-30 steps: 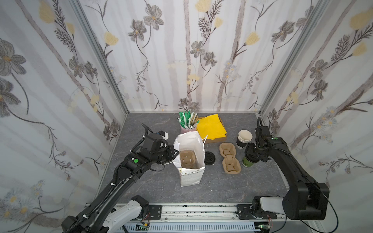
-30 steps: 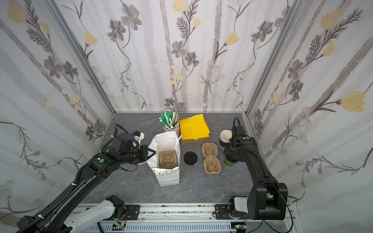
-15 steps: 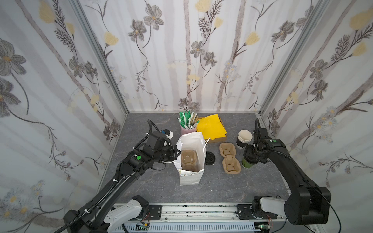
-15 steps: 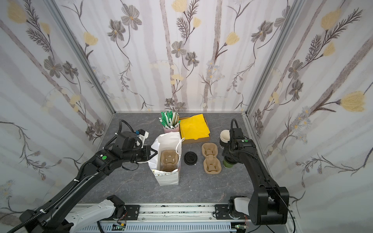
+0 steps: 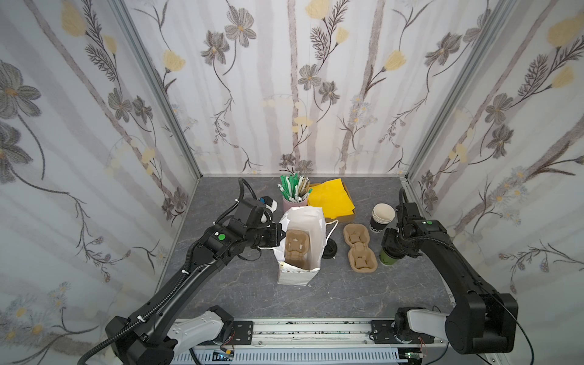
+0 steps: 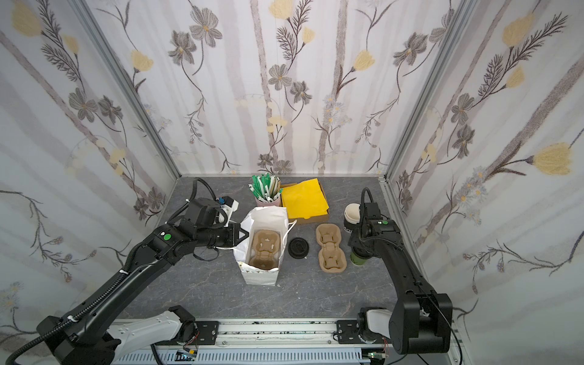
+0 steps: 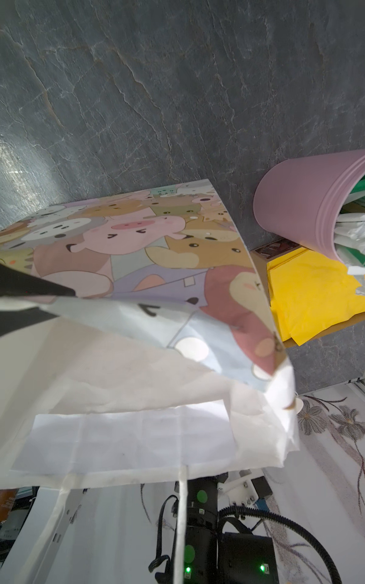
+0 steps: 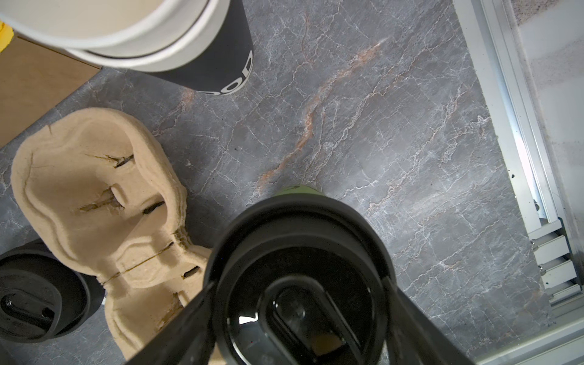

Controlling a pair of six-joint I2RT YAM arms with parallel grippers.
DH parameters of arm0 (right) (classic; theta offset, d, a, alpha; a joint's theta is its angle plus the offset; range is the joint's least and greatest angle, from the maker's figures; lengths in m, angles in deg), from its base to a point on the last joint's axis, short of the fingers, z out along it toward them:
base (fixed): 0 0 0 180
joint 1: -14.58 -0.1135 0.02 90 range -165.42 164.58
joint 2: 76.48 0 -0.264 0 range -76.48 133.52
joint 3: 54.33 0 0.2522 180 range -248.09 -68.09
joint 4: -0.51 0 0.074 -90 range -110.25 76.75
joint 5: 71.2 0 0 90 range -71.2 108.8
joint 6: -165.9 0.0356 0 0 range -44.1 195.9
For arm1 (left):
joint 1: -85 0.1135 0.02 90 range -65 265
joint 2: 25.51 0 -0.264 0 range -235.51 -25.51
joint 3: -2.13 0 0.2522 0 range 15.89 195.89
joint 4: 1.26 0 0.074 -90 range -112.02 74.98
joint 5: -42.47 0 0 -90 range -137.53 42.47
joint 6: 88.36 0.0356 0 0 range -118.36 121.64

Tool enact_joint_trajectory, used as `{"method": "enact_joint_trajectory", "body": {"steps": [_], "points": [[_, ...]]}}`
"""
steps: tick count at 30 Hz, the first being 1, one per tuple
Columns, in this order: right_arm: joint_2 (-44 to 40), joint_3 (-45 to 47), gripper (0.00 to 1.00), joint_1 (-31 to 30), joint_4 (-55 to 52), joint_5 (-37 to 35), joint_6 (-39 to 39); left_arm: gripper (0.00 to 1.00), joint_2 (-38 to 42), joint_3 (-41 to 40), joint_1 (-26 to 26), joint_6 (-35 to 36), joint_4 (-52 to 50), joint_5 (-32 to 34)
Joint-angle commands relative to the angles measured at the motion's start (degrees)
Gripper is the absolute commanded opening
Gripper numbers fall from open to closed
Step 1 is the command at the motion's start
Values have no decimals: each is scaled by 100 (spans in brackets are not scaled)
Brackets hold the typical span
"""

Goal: Pack a coffee takeout order
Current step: Move the coffee cup to the middle-right of the table.

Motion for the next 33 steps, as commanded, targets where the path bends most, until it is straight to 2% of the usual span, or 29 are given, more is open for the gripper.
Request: {"method": "enact_joint_trajectory", "body": {"steps": [1,11,23,33], "points": [[5,24,79,-7,9,-63,13,0,19,-33,-5,49,-67,-18],[-6,107,79,-12,54,-48,21,1,36,-69,2,-120,-95,126],[-85,295,84,-16,91,210,128,20,203,-269,6,-199,-132,164],[63,286,85,-12,115,238,198,21,161,-280,10,-105,-179,137]]}}
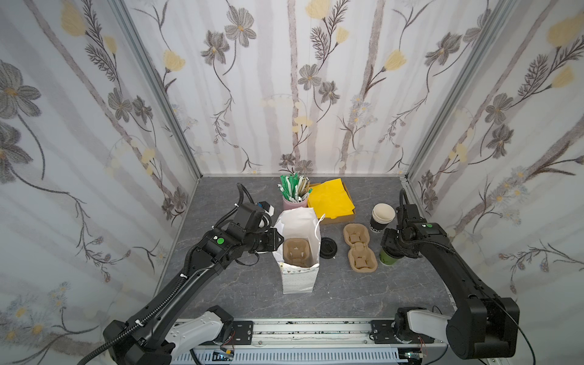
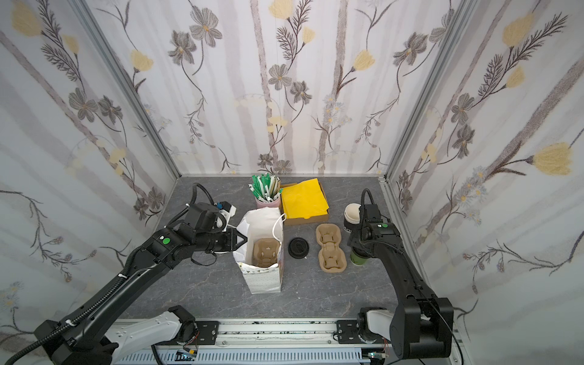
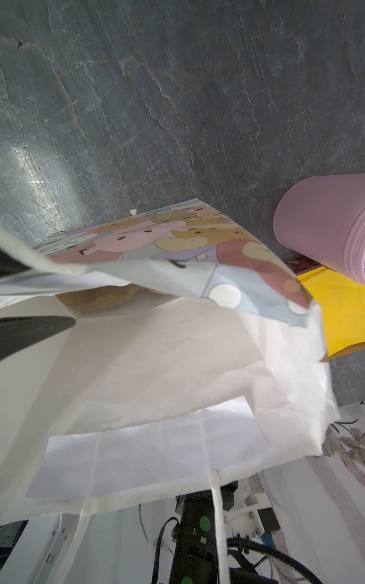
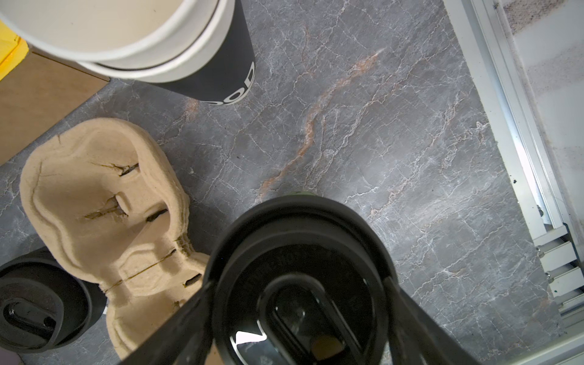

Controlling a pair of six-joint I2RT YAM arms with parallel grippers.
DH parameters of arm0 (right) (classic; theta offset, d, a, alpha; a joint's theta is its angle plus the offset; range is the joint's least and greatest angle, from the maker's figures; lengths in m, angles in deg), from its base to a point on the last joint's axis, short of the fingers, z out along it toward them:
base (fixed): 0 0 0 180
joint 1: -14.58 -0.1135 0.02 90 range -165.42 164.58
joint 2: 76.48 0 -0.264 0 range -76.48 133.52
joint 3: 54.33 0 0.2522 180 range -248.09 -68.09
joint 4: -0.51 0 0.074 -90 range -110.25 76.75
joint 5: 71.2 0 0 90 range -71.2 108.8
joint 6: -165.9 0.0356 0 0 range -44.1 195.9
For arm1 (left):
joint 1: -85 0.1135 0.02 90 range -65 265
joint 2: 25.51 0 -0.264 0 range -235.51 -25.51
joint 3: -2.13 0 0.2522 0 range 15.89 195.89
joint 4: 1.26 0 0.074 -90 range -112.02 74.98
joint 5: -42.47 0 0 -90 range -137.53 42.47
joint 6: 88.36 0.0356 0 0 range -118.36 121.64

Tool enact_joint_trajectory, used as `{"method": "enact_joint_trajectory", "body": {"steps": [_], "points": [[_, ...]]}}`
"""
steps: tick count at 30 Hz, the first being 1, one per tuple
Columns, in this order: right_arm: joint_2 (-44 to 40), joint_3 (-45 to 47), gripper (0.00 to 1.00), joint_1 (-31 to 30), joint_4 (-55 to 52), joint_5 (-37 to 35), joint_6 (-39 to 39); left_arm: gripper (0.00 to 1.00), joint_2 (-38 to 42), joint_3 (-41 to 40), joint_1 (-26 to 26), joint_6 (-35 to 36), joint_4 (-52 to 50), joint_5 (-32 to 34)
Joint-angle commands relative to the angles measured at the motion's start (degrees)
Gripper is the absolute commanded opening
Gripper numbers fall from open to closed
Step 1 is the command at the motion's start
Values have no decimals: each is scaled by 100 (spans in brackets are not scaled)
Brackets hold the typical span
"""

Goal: Pack a coffee takeout order
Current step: Move the coffee cup to the middle-right of the table, then pick up the coffee cup at the middle-right of the table.

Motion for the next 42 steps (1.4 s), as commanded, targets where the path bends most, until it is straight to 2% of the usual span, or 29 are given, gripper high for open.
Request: {"method": "enact_joint_trajectory", "body": {"steps": [1,19,24,30,42], "points": [[129,66,85,2,-152,271,147,21,-31,3,8,56,-50,-6],[160,59,87,-5,-202,292,294,20,47,-59,1,207,-116,96],[225,33,85,-5,-237,294,282,14,122,-104,7,198,-129,128],[158,-101,81,-6,-359,276,293,0,147,-3,8,160,-125,118],[-419,-569,78,-5,-1085,97,220,0,-160,319,17,334,-125,-272]]}}
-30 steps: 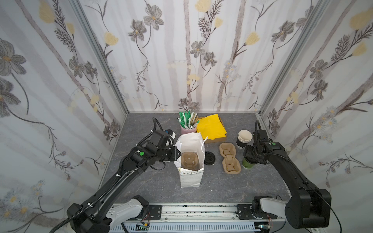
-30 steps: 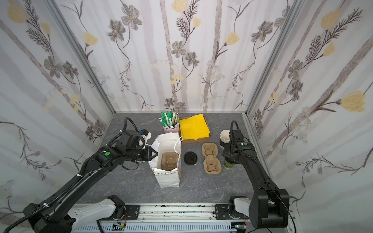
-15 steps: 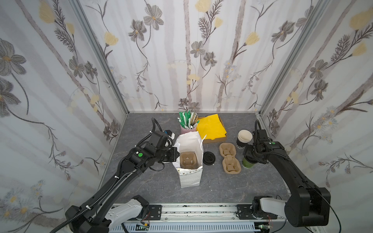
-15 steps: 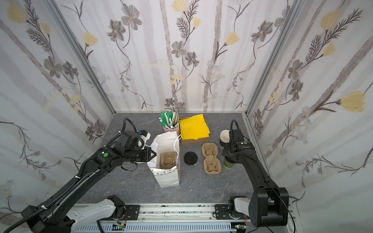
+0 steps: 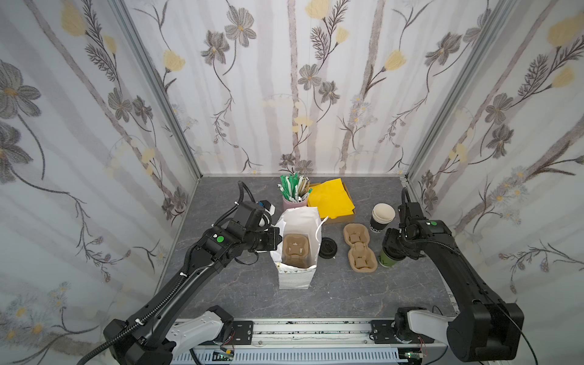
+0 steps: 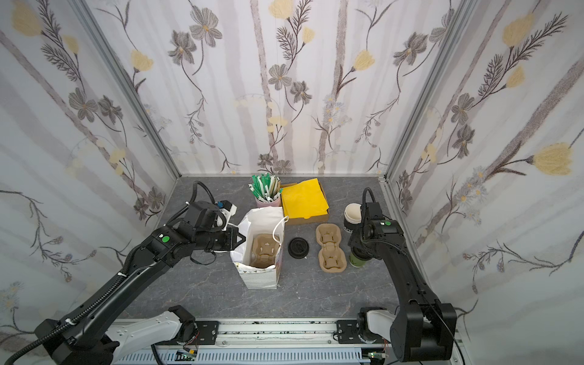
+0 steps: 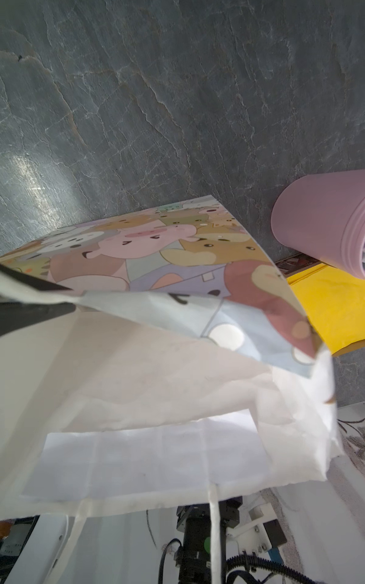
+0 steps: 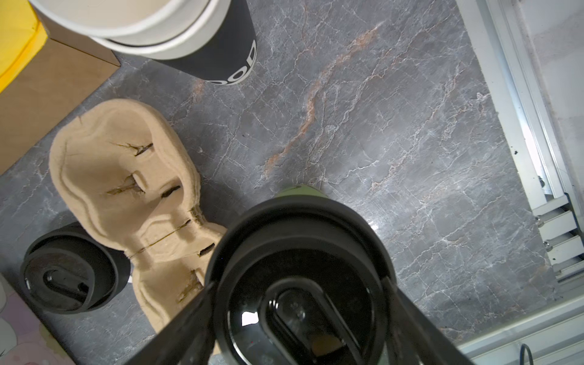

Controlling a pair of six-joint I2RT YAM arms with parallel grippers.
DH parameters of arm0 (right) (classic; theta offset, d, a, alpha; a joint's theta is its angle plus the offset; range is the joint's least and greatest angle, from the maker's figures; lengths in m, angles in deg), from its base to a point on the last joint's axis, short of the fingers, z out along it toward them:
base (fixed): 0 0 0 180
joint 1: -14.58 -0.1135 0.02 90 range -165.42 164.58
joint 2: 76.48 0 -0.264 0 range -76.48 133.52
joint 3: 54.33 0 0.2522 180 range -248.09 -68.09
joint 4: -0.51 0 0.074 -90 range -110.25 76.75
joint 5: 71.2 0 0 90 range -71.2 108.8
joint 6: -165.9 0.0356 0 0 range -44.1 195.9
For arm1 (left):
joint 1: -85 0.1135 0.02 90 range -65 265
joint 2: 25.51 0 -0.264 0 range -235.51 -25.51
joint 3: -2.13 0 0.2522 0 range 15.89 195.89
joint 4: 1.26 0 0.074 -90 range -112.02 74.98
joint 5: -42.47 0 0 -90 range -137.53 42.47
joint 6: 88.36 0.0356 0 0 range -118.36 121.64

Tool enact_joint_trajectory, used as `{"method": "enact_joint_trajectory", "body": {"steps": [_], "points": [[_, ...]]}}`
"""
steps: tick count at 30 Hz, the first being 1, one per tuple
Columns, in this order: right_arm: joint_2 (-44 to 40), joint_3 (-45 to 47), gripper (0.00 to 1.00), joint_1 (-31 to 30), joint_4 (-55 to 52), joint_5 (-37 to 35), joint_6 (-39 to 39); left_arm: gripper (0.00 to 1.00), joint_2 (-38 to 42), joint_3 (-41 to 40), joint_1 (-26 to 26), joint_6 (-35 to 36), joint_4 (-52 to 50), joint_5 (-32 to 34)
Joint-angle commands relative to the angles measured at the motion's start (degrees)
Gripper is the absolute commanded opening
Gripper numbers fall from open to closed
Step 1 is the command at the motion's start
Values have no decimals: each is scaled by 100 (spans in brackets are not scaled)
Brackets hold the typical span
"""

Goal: Pack a coffee takeout order
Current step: Pick up the coffee cup at the middle-right of the table, then place the coffee cup in the cup tray.

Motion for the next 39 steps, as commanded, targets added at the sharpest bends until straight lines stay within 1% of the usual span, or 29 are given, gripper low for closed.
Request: {"method": "enact_joint_trajectory", "body": {"steps": [1,6,9,17,21,25,28,32,35,39], "points": [[-158,-161,78,-1,-317,-142,-15,0,-93,140,2,111,40,-231],[-354,-460,78,-1,-607,-207,-56,0,-290,323,3,132,46,-543],[-373,-815,78,-3,-793,-166,-52,0,-447,448,6,184,42,-746],[-349,-1998,77,-121,-1599,155,165,0,-753,710,-4,300,57,-975],[-231,-2659,76,-264,-2013,329,282,0,-811,660,-9,370,67,-988],[-19,-3354,74,-593,-2199,681,413,0,-858,626,-29,455,65,-1010],[184,-3903,70,-930,-2199,905,681,0,-882,647,-60,476,65,-1002],[621,-4697,70,-1499,-2199,1031,1003,0,-926,683,-118,493,73,-1063],[930,-5371,70,-1904,-2199,990,1191,0,-1025,688,-162,537,76,-996],[1205,-6166,69,-2164,-2199,988,1340,0,-1119,689,-186,496,85,-790]]}}
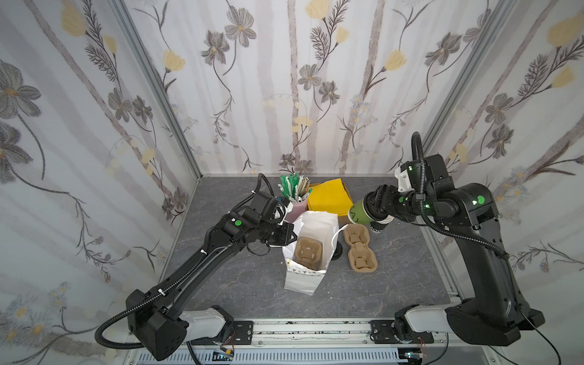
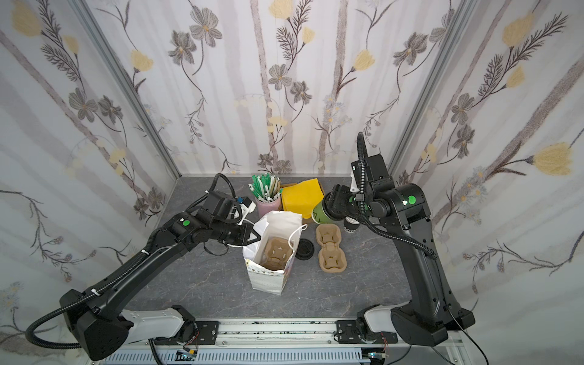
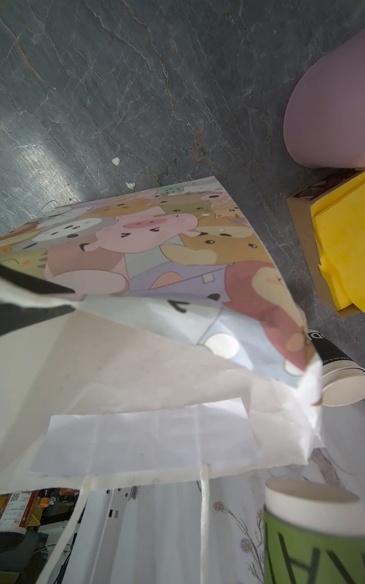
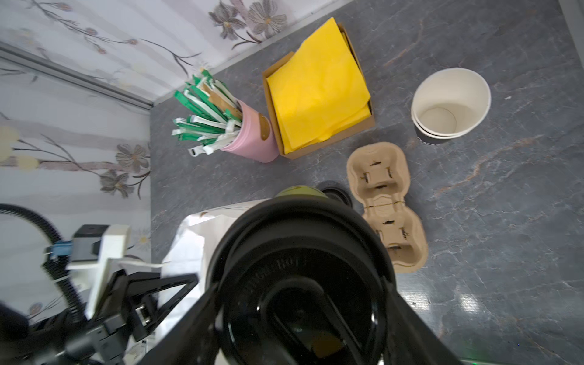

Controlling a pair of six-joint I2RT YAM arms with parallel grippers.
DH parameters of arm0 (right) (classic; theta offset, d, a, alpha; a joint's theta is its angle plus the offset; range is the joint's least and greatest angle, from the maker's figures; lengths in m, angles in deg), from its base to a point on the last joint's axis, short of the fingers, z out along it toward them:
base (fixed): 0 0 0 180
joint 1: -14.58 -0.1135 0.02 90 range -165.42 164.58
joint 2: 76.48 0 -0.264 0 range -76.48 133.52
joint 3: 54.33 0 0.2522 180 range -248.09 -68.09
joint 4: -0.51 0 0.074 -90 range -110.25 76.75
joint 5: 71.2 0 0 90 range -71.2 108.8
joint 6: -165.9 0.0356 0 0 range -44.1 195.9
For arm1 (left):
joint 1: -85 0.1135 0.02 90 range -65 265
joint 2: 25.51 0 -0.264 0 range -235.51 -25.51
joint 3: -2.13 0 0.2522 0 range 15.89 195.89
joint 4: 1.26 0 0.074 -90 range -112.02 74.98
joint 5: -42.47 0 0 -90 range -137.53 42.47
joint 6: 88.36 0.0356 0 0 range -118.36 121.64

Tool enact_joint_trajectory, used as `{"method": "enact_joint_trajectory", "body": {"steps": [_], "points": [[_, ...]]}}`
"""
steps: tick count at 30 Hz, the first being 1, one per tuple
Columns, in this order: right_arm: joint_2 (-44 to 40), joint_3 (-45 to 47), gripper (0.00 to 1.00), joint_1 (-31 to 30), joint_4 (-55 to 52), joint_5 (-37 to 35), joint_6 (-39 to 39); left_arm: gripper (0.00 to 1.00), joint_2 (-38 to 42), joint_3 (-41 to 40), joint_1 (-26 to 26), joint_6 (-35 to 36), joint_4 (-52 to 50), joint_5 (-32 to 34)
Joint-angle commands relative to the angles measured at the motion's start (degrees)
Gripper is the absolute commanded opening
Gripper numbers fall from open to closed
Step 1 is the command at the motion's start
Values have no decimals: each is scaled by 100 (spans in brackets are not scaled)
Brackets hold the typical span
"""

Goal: Pack a coffee takeout order
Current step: Place the coffee cup in the cup tray.

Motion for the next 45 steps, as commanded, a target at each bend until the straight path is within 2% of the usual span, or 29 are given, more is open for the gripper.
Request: {"method": "enact_joint_trajectory", "body": {"steps": [1,8,22,33,39,45], "points": [[164,-431,69,-129,91,10,303,0,-35,47,-10,46,72,148],[281,-887,68,-511,91,153,398,0,-174,135,-48,63,101,267],[1496,-1911,68,-1661,161,183,133,0,107,-106,-138,-233,134,660],[2152,-1795,69,-2454,98,-500,-606,0,123,-117,-142,-494,205,961],[2461,-1703,69,-2628,98,-832,-936,21,298,-188,-151,-630,267,1142],[2570,-1450,69,-2775,99,-1127,-1211,24,351,-145,-142,-711,347,1217]]}}
